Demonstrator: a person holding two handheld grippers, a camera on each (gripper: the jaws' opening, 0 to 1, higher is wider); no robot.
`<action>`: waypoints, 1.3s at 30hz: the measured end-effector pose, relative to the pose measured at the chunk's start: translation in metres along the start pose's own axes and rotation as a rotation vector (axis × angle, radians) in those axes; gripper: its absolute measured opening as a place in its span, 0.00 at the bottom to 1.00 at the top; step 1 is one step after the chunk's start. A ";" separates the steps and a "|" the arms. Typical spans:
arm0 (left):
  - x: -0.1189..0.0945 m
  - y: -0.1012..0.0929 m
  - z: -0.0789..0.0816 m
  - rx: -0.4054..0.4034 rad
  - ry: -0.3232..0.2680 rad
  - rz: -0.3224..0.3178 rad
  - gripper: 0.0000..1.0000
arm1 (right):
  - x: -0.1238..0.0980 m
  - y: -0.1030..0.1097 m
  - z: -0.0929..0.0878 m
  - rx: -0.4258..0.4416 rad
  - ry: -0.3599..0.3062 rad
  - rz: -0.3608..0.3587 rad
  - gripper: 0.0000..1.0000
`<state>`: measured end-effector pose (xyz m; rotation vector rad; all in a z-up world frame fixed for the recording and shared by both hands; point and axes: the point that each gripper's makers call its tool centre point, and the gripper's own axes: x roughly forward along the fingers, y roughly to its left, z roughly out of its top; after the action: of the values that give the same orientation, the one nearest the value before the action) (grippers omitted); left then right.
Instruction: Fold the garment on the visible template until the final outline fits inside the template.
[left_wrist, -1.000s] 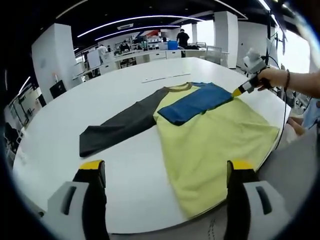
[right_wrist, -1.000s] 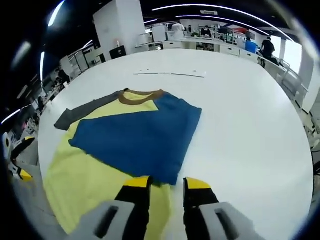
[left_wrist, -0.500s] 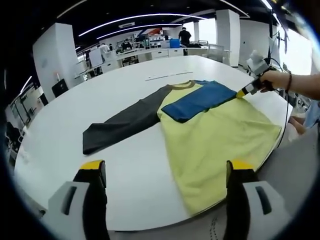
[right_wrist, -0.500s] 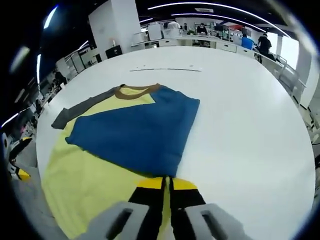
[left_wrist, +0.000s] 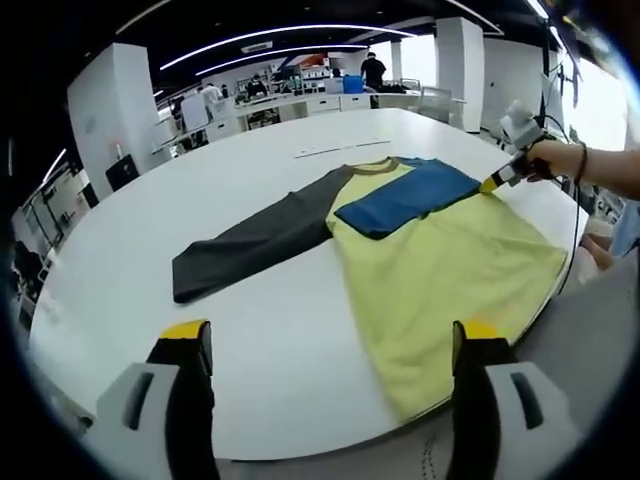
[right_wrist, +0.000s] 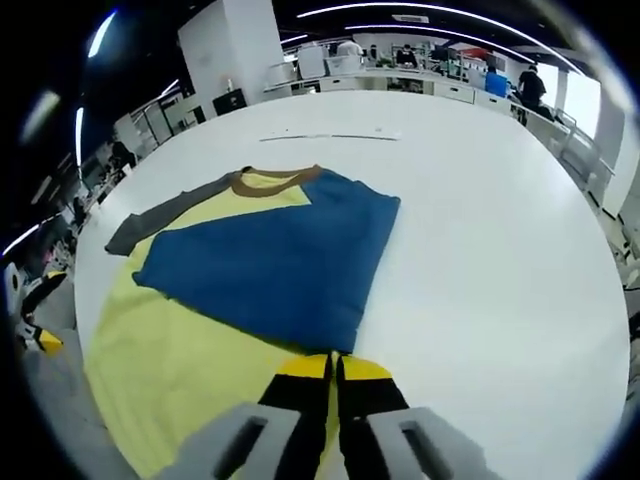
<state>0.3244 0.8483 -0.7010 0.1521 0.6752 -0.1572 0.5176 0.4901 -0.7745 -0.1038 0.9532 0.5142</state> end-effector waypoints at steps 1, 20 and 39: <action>0.000 0.001 0.000 -0.002 0.000 0.001 0.97 | -0.001 -0.002 0.000 -0.001 0.001 -0.003 0.00; 0.004 0.016 0.007 -0.050 -0.027 0.021 0.94 | -0.015 -0.048 -0.010 0.037 0.006 -0.050 0.00; 0.006 0.054 0.033 -0.121 -0.086 0.078 0.87 | -0.032 -0.043 0.001 0.031 -0.064 -0.008 0.37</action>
<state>0.3598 0.8943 -0.6744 0.0552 0.5904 -0.0479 0.5230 0.4410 -0.7541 -0.0631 0.8974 0.4932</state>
